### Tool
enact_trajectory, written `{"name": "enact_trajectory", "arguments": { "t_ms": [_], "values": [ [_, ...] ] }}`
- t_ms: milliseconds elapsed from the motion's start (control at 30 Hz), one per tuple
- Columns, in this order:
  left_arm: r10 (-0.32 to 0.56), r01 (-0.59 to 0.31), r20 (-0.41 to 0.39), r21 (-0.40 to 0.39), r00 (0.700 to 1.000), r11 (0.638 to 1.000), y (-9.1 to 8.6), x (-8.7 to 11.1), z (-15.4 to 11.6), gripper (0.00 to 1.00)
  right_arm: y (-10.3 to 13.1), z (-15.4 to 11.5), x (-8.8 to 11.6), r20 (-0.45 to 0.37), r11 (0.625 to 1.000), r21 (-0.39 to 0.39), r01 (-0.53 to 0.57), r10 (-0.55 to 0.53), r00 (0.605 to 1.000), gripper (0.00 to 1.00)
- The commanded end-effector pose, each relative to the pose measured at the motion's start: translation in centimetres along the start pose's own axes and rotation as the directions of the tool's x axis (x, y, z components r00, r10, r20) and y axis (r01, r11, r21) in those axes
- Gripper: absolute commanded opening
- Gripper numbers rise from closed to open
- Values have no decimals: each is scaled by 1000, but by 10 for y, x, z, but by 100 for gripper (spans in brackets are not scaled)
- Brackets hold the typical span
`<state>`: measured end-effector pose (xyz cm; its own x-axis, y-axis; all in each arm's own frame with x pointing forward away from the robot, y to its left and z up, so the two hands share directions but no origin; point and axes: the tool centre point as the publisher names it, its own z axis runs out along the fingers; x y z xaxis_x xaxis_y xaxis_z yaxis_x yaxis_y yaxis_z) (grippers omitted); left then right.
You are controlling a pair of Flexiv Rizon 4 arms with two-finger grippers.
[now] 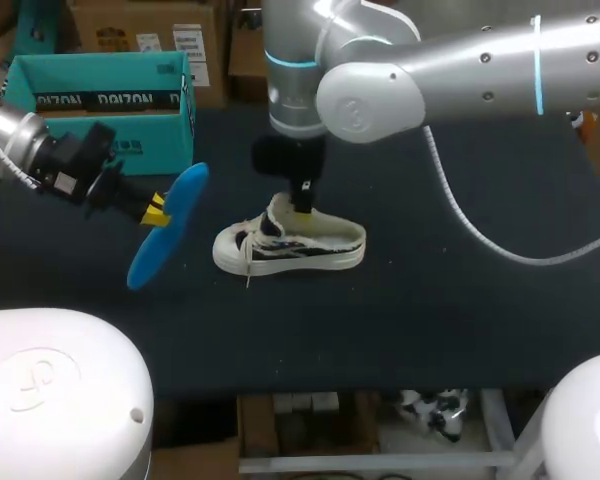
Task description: Open the shoe tongue, take the insole out of the shoe, put the insole back into the shoe, and pack the shoe into the shoebox
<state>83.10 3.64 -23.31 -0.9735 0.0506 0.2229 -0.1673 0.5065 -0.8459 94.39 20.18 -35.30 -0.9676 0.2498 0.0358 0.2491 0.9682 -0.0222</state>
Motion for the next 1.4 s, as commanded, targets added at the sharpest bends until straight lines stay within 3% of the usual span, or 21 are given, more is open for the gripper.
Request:
{"name": "enact_trajectory", "arguments": {
  "t_ms": [33, 200, 367, 667, 900, 1067, 1200, 1400],
  "values": [
    [21, -22, -46, -7, 999, 1000, -9, -14, 2, 0, -6, -10, 9, 23, 999, -31, -45, 46, 999, 0],
    [68, -69, -105, -14, 992, 997, -31, -29, 5, 0, -15, -23, 15, 32, 977, -100, -188, 192, 981, 0],
    [128, -135, -180, -28, 975, 990, -59, -46, 13, 0, -22, -35, 28, 20, 920, -188, -345, 355, 935, 0],
    [222, -238, -327, -10, 919, 971, -97, -74, 27, 0, -28, -43, 43, -39, 749, -334, -573, 596, 802, 0],
    [240, -260, -400, 6, 884, 966, -104, -95, 36, 0, -27, -36, 49, -83, 614, -410, -675, 712, 698, 0],
    [232, -253, -425, 8, 875, 967, -103, -110, 39, 0, -28, -30, 48, -110, 537, -451, -713, 759, 641, 0],
    [232, -251, -436, 15, 870, 968, -102, -116, 37, 0, -20, -30, 43, -120, 511, -462, -725, 774, 622, 0],
    [237, -256, -444, 17, 864, 967, -102, -118, 37, 0, -26, -26, 34, -138, 488, -470, -735, 782, 608, 0]
  ]
}}
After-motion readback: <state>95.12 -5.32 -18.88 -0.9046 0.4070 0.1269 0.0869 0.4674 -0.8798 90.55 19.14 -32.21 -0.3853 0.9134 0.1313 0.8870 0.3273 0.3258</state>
